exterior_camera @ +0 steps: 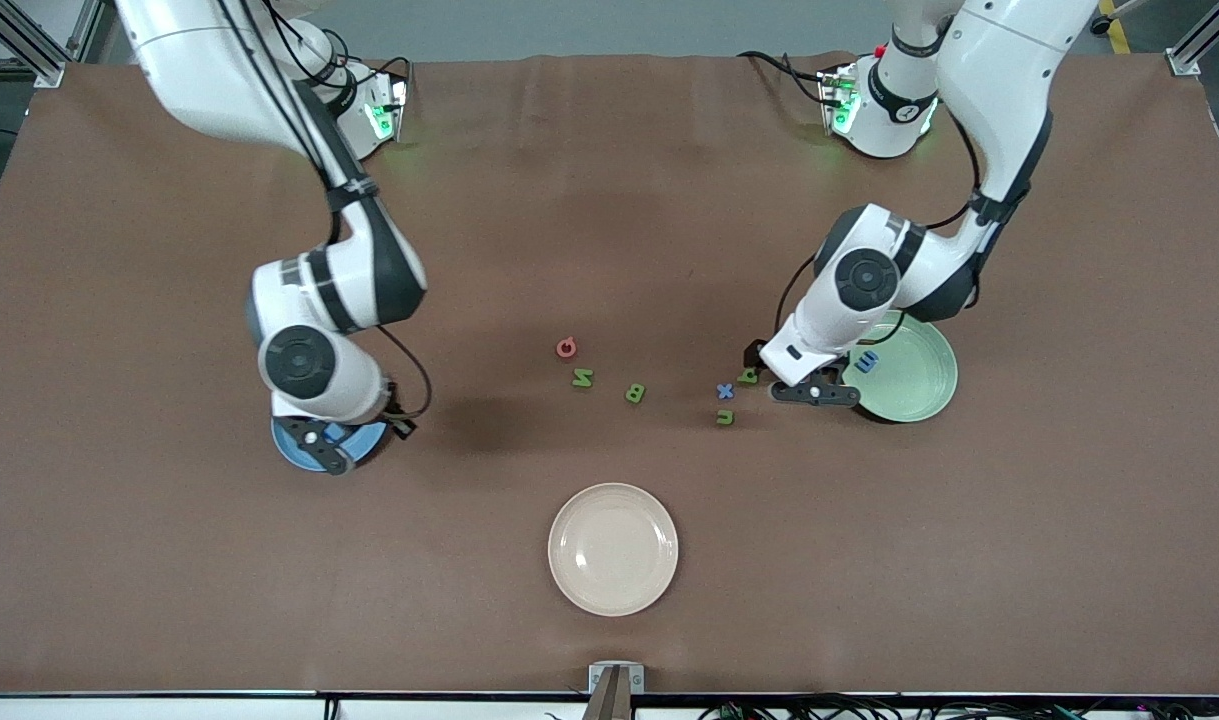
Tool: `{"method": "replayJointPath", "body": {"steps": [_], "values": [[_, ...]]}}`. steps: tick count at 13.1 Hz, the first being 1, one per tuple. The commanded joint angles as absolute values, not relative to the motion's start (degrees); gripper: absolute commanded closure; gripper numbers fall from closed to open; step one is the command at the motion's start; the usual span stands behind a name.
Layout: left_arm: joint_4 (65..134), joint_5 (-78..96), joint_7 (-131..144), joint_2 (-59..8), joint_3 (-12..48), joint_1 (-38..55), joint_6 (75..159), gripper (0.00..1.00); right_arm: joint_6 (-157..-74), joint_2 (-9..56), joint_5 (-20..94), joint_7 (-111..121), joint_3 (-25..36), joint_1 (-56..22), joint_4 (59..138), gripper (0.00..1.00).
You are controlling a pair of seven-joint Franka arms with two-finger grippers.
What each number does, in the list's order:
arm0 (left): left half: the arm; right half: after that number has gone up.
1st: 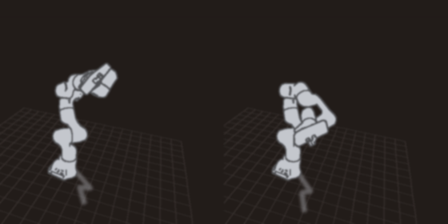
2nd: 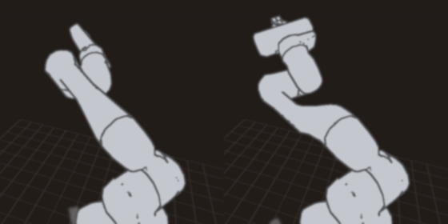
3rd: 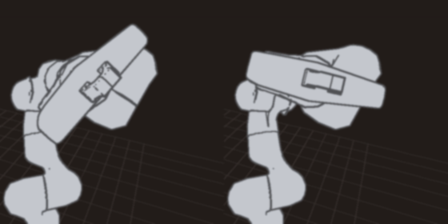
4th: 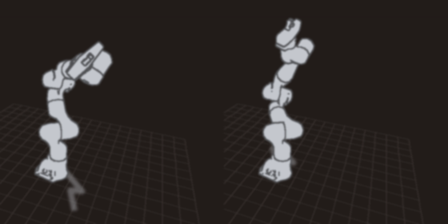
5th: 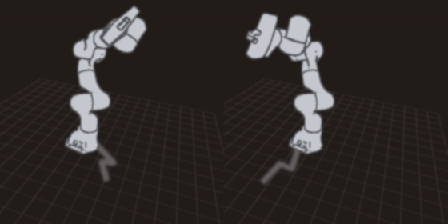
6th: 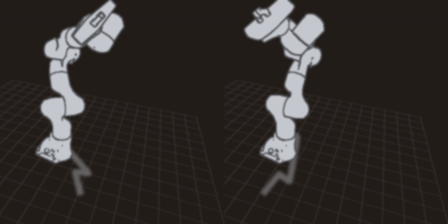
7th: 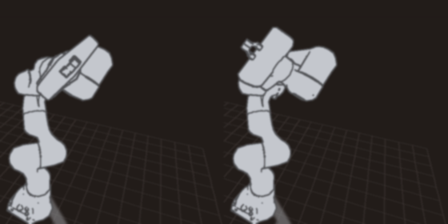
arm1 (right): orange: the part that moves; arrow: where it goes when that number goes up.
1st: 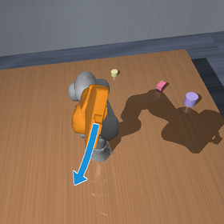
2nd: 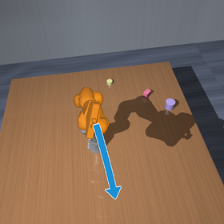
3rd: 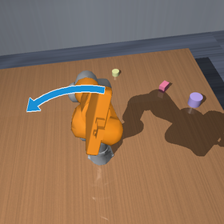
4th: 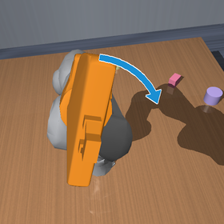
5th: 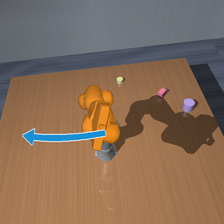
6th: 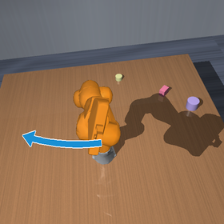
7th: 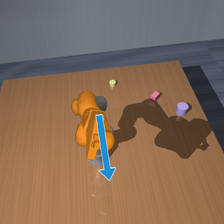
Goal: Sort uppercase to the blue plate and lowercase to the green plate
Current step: 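Drop the blue e on the blue plate while the left gripper grasps the green d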
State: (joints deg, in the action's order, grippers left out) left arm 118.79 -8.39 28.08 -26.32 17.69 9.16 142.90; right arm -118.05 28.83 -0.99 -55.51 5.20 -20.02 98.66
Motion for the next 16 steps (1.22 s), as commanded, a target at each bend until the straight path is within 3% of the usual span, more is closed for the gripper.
{"method": "replayJointPath", "body": {"steps": [1, 6, 8, 9, 10, 11, 16], "values": [[116.81, -9.58, 31.20, -28.47, 17.40, 11.07, 141.94, 0.00, -127.85, 24.08, -0.79, -42.24, 3.87, -10.49, 111.07, 0.99], [114.00, -11.59, 33.57, -32.25, 17.23, 12.83, 142.21, 0.01, -136.05, 26.63, -0.70, -38.50, 3.69, -7.12, 113.29, 0.99], [112.68, -16.33, 37.51, -34.01, 17.23, 12.74, 142.38, 0.09, -135.44, 26.54, -0.62, -38.76, 3.60, -7.38, 113.38, 0.96], [112.59, -17.74, 38.66, -34.27, 17.31, 12.57, 142.38, 0.14, -135.09, 26.54, -0.62, -38.85, 3.60, -7.30, 113.38, 0.75], [112.67, -17.93, 38.76, -34.19, 17.31, 12.48, 142.38, 0.19, -135.09, 26.46, -0.62, -38.93, 3.60, -7.29, 113.38, 0.18], [112.68, -17.93, 38.76, -34.19, 17.31, 12.39, 142.38, 0.22, -135.00, 26.37, -0.62, -39.20, 3.60, -7.47, 113.38, 0.00], [112.76, -17.93, 39.02, -34.19, 17.31, 12.39, 142.29, 0.39, -134.21, 25.66, 0.17, -45.67, 2.20, -9.66, 112.94, 0.00]]}}
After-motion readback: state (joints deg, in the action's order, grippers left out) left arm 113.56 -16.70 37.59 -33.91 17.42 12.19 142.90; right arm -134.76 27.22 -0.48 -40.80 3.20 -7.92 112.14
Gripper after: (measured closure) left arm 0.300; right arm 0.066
